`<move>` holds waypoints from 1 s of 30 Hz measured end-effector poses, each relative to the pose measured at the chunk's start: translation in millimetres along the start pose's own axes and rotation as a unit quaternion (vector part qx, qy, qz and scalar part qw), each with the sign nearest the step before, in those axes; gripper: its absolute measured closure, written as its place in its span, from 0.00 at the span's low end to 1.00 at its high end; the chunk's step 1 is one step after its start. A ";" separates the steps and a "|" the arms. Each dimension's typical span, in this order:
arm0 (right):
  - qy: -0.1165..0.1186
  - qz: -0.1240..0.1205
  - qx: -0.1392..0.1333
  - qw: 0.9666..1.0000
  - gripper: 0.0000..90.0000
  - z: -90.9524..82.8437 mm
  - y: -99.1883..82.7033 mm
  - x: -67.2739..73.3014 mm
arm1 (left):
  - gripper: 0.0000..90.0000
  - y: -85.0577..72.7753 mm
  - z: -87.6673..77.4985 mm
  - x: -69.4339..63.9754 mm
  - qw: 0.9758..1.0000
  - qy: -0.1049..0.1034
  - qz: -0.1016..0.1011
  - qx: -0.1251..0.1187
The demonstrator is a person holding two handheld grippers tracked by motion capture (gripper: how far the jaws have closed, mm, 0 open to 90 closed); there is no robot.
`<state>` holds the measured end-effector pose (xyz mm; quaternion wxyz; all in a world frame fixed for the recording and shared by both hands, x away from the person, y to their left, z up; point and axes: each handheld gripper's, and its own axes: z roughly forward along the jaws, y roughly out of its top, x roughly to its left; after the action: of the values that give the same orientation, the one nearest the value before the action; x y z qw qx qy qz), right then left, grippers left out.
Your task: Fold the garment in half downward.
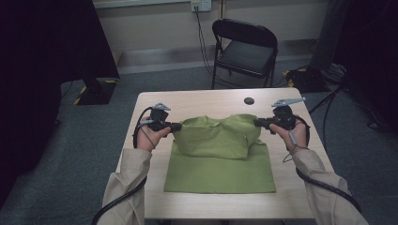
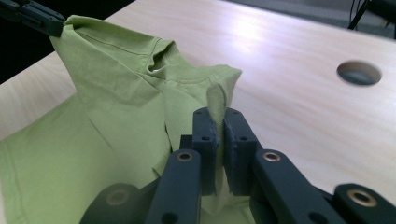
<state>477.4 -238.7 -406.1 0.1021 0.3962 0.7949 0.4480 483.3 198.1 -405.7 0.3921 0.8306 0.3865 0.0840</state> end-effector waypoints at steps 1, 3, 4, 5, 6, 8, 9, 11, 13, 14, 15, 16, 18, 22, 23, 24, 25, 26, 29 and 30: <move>0.001 0.000 0.002 1.000 0.93 -0.2 -3.0 1.2 | 0.95 -1.8 -0.4 -1.4 1.000 0.000 0.000 0.003; 0.000 -0.003 0.005 1.000 0.93 -0.6 -8.4 3.3 | 0.95 -5.0 -1.0 -3.6 1.000 -0.002 0.003 0.007; 0.001 0.000 0.003 1.000 0.93 -1.1 -10.9 4.5 | 0.95 -6.6 -1.5 -4.5 1.000 -0.002 0.003 0.008; 0.002 0.001 0.003 1.000 0.93 -1.5 -13.1 5.7 | 0.95 -8.5 -1.9 -5.3 1.000 -0.003 -0.002 0.008; 0.002 0.000 0.003 1.000 0.93 -1.7 -14.9 6.7 | 0.95 -10.4 -2.2 -6.0 1.000 -0.005 -0.003 0.007; 0.002 -0.002 0.003 1.000 0.92 -2.4 -18.3 8.9 | 0.95 -14.1 -2.9 -7.8 1.000 -0.008 -0.002 0.005; 0.001 -0.003 0.004 1.000 0.92 -2.6 -19.9 10.5 | 0.95 -16.2 -3.3 -8.7 1.000 -0.008 -0.003 0.005; 0.000 -0.009 0.005 1.000 0.92 -2.6 -23.2 13.8 | 0.95 -20.3 -2.8 -10.9 1.000 -0.011 -0.001 0.006; -0.007 -0.016 0.010 1.000 0.92 -2.6 -26.4 17.0 | 0.95 -24.3 -2.2 -12.6 1.000 -0.011 0.000 0.009; -0.006 -0.019 0.010 1.000 0.92 -2.5 -28.2 18.2 | 0.95 -26.3 -2.0 -13.5 1.000 -0.010 -0.001 0.010; -0.007 -0.021 0.010 1.000 0.92 -2.8 -30.1 19.6 | 0.95 -28.2 -2.1 -14.4 1.000 -0.008 0.001 0.010; -0.009 -0.022 0.009 1.000 0.92 -3.4 -32.2 21.0 | 0.95 -30.4 -1.9 -15.7 1.000 -0.008 0.002 0.008; -0.010 -0.028 0.010 0.999 0.91 -3.7 -37.0 24.1 | 0.95 -35.2 -2.2 -16.6 1.000 -0.008 0.000 0.009; -0.015 -0.034 0.012 0.999 0.91 -4.0 -48.8 27.8 | 0.95 -44.8 -1.7 -19.1 1.000 -0.008 0.005 0.009; -0.014 -0.033 0.013 0.999 0.91 -3.7 -51.7 27.5 | 0.95 -47.1 -1.5 -20.0 1.000 -0.008 0.004 0.008; -0.012 -0.032 0.013 0.999 0.91 -3.8 -54.7 27.5 | 0.95 -49.4 -1.1 -20.6 1.000 -0.009 0.004 0.011; -0.014 -0.030 0.013 0.999 0.91 -4.4 -57.5 27.5 | 0.95 -51.9 -0.7 -21.6 1.000 -0.007 0.006 0.012; -0.013 -0.031 0.012 0.999 0.91 -4.8 -60.1 27.6 | 0.95 -54.5 -0.2 -22.0 1.000 -0.008 0.009 0.015; -0.013 -0.034 0.009 0.999 0.91 -7.2 -67.3 29.0 | 0.95 -62.9 2.0 -23.6 1.000 -0.010 0.006 0.017; -0.013 -0.034 0.008 0.999 0.91 -8.0 -69.8 29.1 | 0.95 -65.6 3.0 -23.8 1.000 -0.011 0.006 0.018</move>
<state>416.3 -242.6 -451.2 0.1243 0.3754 0.8104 0.4324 430.4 205.3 -450.8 0.3804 0.8407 0.3790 0.0698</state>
